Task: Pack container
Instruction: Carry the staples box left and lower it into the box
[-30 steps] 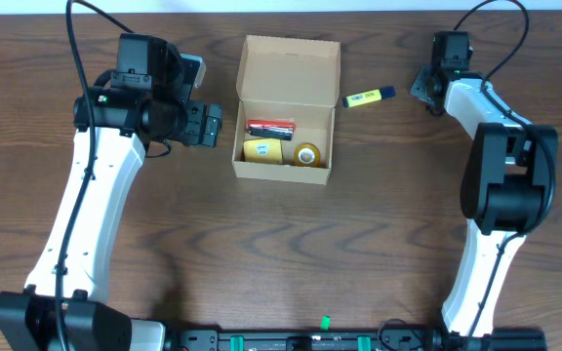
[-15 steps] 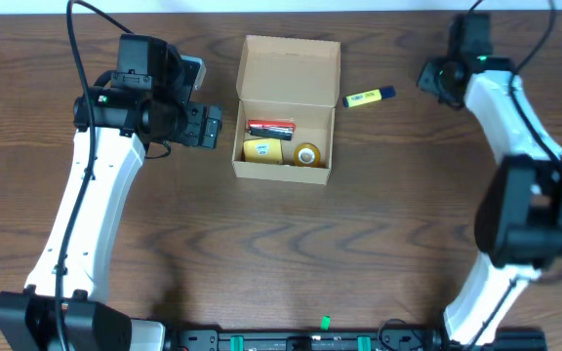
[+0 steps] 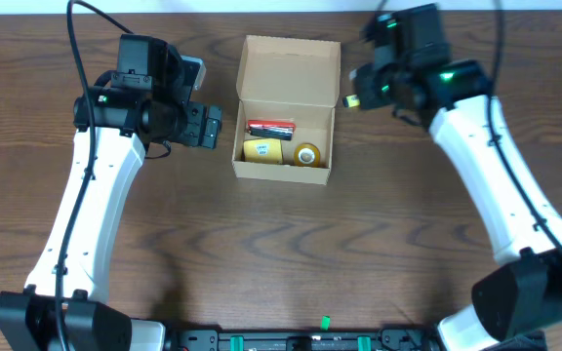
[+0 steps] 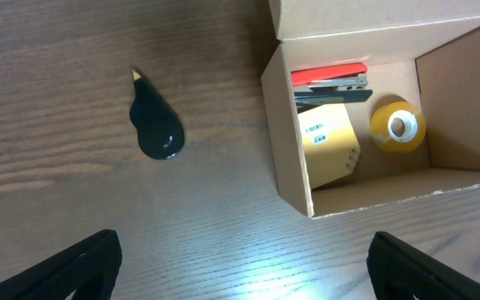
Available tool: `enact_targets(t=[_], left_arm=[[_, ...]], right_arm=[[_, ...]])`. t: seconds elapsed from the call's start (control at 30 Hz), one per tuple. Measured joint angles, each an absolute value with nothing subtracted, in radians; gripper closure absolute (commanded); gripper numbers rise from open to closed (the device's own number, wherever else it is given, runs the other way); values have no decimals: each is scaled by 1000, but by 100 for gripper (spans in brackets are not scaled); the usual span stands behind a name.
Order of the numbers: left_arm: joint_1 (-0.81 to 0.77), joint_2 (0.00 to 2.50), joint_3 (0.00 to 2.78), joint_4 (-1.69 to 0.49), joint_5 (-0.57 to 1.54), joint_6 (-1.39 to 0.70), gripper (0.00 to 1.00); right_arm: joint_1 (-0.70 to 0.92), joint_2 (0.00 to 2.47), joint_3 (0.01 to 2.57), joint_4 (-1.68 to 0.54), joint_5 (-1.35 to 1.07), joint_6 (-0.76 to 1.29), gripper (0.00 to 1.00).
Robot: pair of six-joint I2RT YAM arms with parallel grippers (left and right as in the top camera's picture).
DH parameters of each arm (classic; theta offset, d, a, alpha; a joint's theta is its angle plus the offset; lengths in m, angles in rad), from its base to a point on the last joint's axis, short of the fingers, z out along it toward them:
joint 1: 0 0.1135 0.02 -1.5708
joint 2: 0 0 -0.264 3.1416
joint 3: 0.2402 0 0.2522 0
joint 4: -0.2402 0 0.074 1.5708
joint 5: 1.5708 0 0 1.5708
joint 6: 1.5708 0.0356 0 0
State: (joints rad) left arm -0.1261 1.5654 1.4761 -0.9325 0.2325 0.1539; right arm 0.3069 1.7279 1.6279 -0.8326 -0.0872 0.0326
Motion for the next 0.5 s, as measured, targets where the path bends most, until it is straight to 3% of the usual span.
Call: enact_targets(t=[0.27, 0.5], left_arm=[[-126, 1566, 1476, -933, 233, 154, 5], [-126, 1566, 1476, -933, 233, 154, 5]], right_arm=[[451, 1739, 1628, -852, -97, -185, 86], [469, 1829, 1628, -850, -97, -319, 86]])
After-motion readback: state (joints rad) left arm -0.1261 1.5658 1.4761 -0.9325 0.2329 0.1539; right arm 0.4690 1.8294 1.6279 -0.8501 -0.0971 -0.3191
